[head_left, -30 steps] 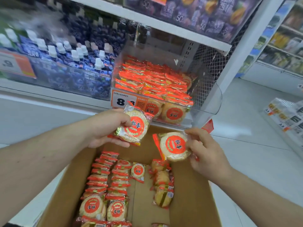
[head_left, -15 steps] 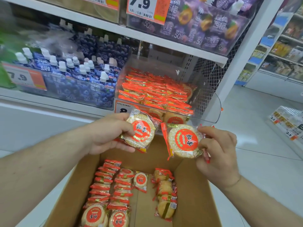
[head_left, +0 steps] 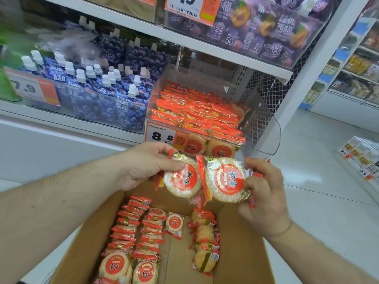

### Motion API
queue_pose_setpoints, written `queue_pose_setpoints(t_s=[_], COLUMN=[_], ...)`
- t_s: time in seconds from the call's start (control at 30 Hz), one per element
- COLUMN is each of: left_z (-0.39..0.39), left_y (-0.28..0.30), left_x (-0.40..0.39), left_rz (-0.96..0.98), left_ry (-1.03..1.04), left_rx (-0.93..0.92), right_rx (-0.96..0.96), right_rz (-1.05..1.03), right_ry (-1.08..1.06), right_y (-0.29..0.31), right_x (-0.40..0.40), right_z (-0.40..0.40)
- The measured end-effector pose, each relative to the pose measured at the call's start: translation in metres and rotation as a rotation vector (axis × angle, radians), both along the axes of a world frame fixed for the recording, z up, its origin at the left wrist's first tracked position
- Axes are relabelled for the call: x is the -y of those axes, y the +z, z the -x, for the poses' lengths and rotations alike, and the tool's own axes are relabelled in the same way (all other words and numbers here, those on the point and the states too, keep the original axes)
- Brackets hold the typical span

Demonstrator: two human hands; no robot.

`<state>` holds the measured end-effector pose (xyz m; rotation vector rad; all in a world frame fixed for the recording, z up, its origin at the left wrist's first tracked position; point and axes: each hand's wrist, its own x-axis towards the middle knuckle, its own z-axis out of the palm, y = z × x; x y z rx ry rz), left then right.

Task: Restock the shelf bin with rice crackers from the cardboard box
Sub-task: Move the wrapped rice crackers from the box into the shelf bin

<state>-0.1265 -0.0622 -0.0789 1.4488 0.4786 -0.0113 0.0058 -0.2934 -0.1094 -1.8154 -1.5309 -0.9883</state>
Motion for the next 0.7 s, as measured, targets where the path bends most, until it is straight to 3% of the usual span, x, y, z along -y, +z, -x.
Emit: queue_pose_setpoints(t_s=[0.43,0.53,0.7], left_z=[-0.005,-0.002,-0.002], left_y=[0.002,0.005,0.001], left_x=[0.029,0.032,0.036], left_rz=[0.281,0.255,0.052], left_ry=[0.041,-0.012,-0.050], left_rx=[0.024,0.048,0.114], right_rx=[0.115,0.102,0.027], right_rz=[0.040,0.056,0.137], right_ry=[-0.054,-0.058,-0.063], right_y=[-0.018,-0.017,-0.015], right_x=[-0.014,-0.015,-0.025], right_z=[0.018,0.020,0.032])
